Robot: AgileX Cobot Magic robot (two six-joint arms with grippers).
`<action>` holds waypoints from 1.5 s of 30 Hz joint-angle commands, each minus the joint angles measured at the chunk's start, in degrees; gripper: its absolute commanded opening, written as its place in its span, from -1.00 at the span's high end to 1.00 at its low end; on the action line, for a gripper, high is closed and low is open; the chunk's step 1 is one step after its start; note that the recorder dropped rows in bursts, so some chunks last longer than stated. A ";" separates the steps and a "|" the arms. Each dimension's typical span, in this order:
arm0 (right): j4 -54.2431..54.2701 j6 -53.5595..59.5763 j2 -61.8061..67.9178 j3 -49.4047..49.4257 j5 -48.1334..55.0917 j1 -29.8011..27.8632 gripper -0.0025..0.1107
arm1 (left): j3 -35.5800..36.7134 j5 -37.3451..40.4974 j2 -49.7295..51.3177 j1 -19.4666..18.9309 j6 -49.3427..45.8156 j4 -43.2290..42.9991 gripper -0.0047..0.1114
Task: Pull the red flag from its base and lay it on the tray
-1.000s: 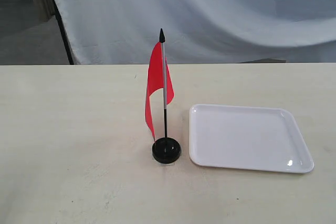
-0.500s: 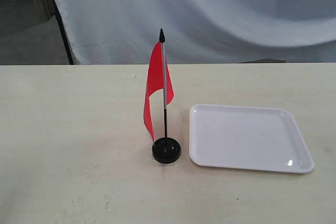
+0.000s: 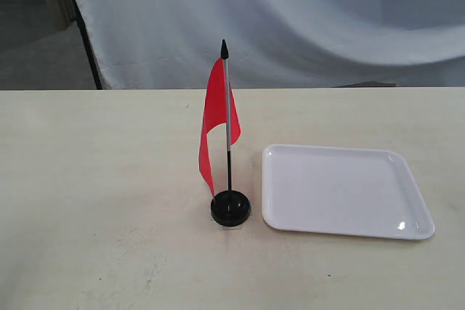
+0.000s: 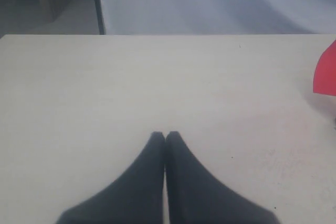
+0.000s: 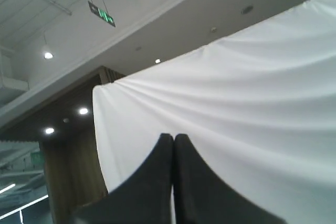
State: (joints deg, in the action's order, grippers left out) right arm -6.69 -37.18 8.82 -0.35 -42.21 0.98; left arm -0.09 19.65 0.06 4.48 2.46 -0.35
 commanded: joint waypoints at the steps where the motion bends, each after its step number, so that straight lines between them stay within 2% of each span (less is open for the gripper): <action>1: -7.23 -0.11 11.17 -1.95 -8.62 0.13 0.96 | 0.09 -0.04 -0.06 0.25 -0.08 0.01 0.92; 13: -27.55 8.49 53.94 -9.89 -25.36 0.86 0.96 | 0.09 -0.04 -0.06 0.25 -0.08 0.01 0.92; 22: -28.39 20.99 87.32 -22.58 -24.42 14.00 0.96 | 0.09 -0.04 -0.06 0.25 -0.08 0.01 0.92; 26: -28.39 22.47 95.50 -28.64 -20.34 18.60 0.96 | 0.09 -0.04 -0.06 0.25 -0.08 0.01 0.92; 32: -29.26 21.35 99.61 -31.60 -19.10 19.92 0.93 | 0.09 -0.04 -0.06 0.25 -0.08 0.01 0.92; 33: -29.26 21.36 99.61 -31.60 -19.10 19.92 0.88 | 0.09 -0.04 -0.06 0.25 -0.08 0.01 0.92; 35: -29.26 21.36 99.61 -31.60 -19.10 19.92 0.62 | 0.09 -0.04 -0.06 0.25 -0.08 0.01 0.92; 36: -29.26 21.36 99.61 -31.60 -19.10 19.92 0.43 | 0.09 -0.04 -0.06 0.25 -0.08 0.01 0.92; 40: -29.30 21.36 99.61 -31.60 -19.10 19.92 -0.64 | 0.09 -0.04 -0.06 0.25 -0.08 0.01 0.92; 41: -29.30 21.36 99.61 -31.60 -19.10 19.92 -0.83 | 0.09 -0.04 -0.06 0.25 -0.08 0.01 0.92; 42: -29.30 21.56 99.61 -31.60 -19.10 19.92 -0.89 | 0.09 -0.04 -0.06 0.25 -0.08 0.01 0.92; 45: -27.79 21.56 99.61 -32.02 -18.82 19.92 -0.84 | 0.09 -0.04 -0.06 0.25 -0.08 0.01 0.92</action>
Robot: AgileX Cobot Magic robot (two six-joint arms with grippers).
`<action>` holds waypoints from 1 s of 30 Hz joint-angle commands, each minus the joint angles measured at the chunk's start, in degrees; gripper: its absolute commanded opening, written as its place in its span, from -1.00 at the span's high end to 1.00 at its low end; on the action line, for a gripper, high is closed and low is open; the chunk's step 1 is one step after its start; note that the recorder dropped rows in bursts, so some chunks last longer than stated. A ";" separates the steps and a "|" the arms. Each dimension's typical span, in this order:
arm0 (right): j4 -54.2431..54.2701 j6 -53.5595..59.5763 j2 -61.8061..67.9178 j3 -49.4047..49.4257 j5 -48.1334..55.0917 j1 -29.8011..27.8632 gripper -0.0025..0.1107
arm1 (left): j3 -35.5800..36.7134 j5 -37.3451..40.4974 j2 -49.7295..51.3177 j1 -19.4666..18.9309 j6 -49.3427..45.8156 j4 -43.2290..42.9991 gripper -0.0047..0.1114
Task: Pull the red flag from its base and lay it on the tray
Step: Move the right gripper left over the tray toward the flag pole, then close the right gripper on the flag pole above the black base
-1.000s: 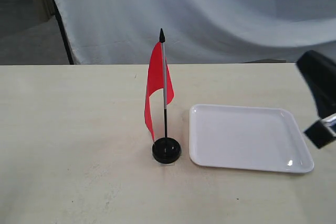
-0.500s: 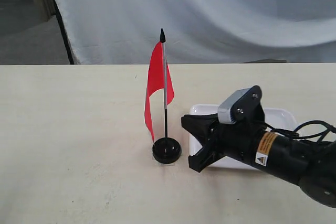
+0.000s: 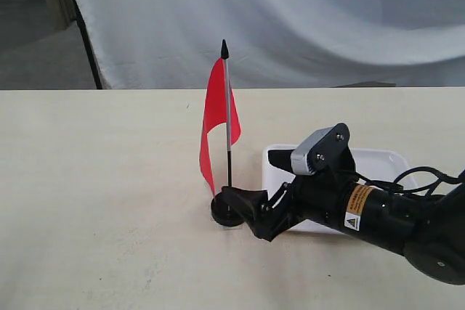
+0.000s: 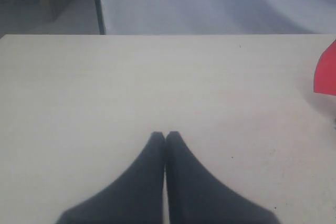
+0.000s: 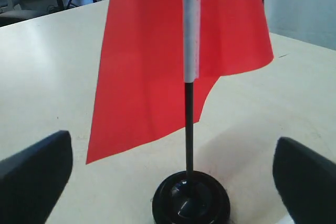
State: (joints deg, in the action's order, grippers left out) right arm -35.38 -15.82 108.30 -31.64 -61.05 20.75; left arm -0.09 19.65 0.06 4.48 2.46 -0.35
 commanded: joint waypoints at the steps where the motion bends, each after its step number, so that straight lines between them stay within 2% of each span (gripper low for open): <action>1: 1.60 0.20 0.26 -1.05 0.26 0.15 -0.82 | 0.09 -0.04 -0.06 0.25 -0.08 0.01 0.92; 7: 5.48 1.72 5.70 -6.31 0.56 0.15 -0.66 | 0.09 -0.04 -0.06 0.25 -0.08 0.01 0.92; 14: 5.76 1.72 9.35 -11.63 0.56 3.47 -0.64 | 0.09 -0.04 -0.06 0.25 -0.08 0.01 0.92; 20: 5.76 1.72 11.40 -14.23 -0.40 3.47 -0.61 | 0.09 -0.04 -0.06 0.25 -0.08 0.01 0.92; 21: 5.76 2.37 11.40 -14.23 -0.52 3.47 -0.50 | 0.09 -0.04 -0.06 0.25 -0.08 0.01 0.92; 22: 5.76 3.94 11.40 -14.31 -0.52 3.47 -0.26 | 0.09 -0.04 -0.06 0.25 -0.08 0.01 0.92; 24: 3.25 5.12 11.40 -14.31 -0.05 3.47 0.76 | 0.09 -0.04 -0.06 0.25 -0.08 0.01 0.92; 25: 1.49 4.19 11.40 -14.31 -0.06 3.47 0.91 | 0.09 -0.04 -0.06 0.25 -0.08 0.01 0.92; 30: -2.60 3.04 10.98 -14.31 -1.32 3.47 0.91 | 0.09 -0.04 -0.06 0.25 -0.08 0.01 0.92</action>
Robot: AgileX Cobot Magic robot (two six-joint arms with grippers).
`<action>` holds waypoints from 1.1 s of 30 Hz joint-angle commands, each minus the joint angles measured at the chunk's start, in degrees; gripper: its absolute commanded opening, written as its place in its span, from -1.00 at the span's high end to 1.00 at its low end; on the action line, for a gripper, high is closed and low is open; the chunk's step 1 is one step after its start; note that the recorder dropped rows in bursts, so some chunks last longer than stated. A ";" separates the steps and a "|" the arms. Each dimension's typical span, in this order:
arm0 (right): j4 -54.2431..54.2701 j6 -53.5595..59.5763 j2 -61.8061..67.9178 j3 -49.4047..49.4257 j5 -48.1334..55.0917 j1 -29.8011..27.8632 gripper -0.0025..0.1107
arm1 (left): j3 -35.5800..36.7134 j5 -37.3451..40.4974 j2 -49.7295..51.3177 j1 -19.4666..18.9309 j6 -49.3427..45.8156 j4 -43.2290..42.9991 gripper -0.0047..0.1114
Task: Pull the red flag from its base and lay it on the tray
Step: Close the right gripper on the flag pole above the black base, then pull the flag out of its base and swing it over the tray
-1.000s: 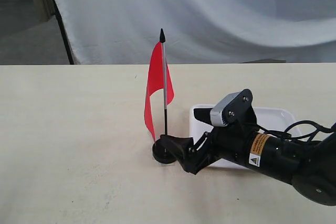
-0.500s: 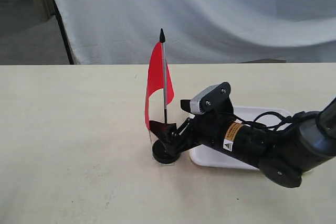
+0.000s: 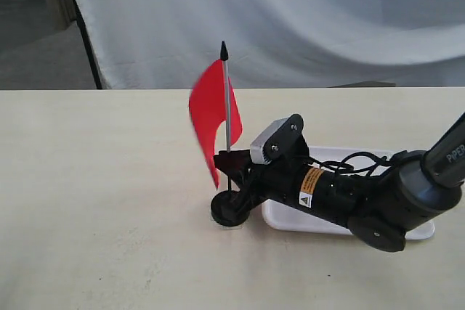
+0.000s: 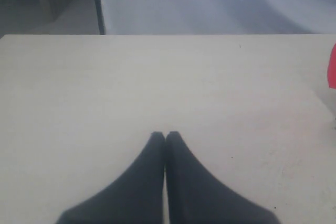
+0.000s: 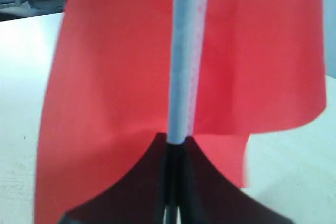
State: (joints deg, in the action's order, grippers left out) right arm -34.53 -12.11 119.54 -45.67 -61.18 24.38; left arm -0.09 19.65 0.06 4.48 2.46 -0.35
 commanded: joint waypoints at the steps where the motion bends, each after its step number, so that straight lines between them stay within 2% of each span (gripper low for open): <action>1: -4.63 -0.82 -0.58 -0.28 -1.69 -0.16 0.91 | 0.09 -0.04 -0.06 0.25 -0.08 0.01 0.92; 5: -11.62 -6.31 -8.45 -0.28 2.66 -0.16 0.91 | 0.09 -0.04 -0.06 0.25 -0.08 0.01 0.92; 12: -13.57 -7.62 -24.60 -0.28 31.67 -0.27 0.91 | 0.09 -0.04 -0.06 0.25 -0.08 0.01 0.92; 22: -14.30 14.76 -35.23 -0.28 79.31 -0.27 0.91 | 0.09 -0.04 -0.06 0.25 -0.08 0.01 0.92; 25: -18.71 15.57 -35.23 -0.28 90.18 -0.27 0.91 | 0.09 -0.04 -0.06 0.25 -0.08 0.01 0.92; 28: -23.17 14.73 -35.32 -0.28 96.40 -0.27 0.91 | 0.09 -0.04 -0.06 0.25 -0.08 0.01 0.92; 33: -25.04 14.36 -35.32 -0.28 96.43 -0.27 0.91 | 0.09 -0.04 -0.06 0.25 -0.08 0.01 0.92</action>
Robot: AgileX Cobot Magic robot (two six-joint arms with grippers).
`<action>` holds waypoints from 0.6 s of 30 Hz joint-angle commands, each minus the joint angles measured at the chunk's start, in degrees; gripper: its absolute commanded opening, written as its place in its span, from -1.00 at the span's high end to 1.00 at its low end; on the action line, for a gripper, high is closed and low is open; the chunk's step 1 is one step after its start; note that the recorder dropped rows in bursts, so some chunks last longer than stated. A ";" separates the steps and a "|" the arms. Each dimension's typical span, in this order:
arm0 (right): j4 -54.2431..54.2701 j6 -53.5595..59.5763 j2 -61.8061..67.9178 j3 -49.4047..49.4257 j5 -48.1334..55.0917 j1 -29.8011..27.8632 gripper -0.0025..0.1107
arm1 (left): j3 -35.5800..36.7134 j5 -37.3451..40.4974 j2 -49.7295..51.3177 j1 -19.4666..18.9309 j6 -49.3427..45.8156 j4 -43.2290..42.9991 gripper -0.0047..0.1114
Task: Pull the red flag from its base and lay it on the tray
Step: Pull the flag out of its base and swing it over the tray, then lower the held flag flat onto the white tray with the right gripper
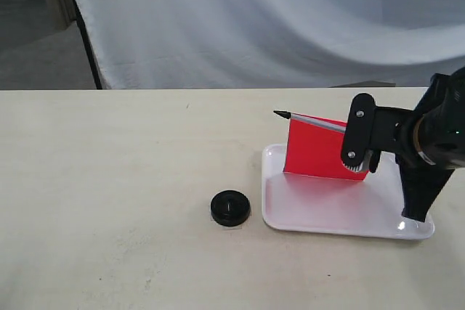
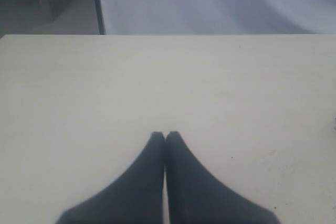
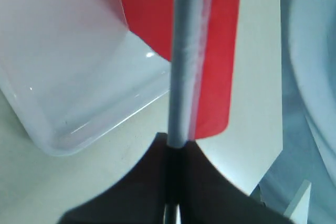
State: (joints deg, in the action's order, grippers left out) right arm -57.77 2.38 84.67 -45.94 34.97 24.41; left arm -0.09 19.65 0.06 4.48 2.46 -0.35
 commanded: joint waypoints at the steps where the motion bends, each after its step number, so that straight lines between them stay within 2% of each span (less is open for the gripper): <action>1: -1.91 -0.13 -0.31 -0.01 -0.13 -0.30 0.94 | 0.09 -0.04 -0.06 0.25 -0.08 0.01 0.92; 10: -4.82 -0.01 6.65 -0.01 -3.54 -0.30 0.96 | 0.09 -0.04 -0.06 0.25 -0.08 0.01 0.92; 18: -19.42 -11.24 15.21 -0.01 -2.02 -0.30 0.96 | 0.09 -0.04 -0.06 0.25 -0.08 0.01 0.92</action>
State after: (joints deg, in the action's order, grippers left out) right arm -71.83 -4.45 97.74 -45.94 32.80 24.41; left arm -0.09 19.65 0.06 4.48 2.46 -0.35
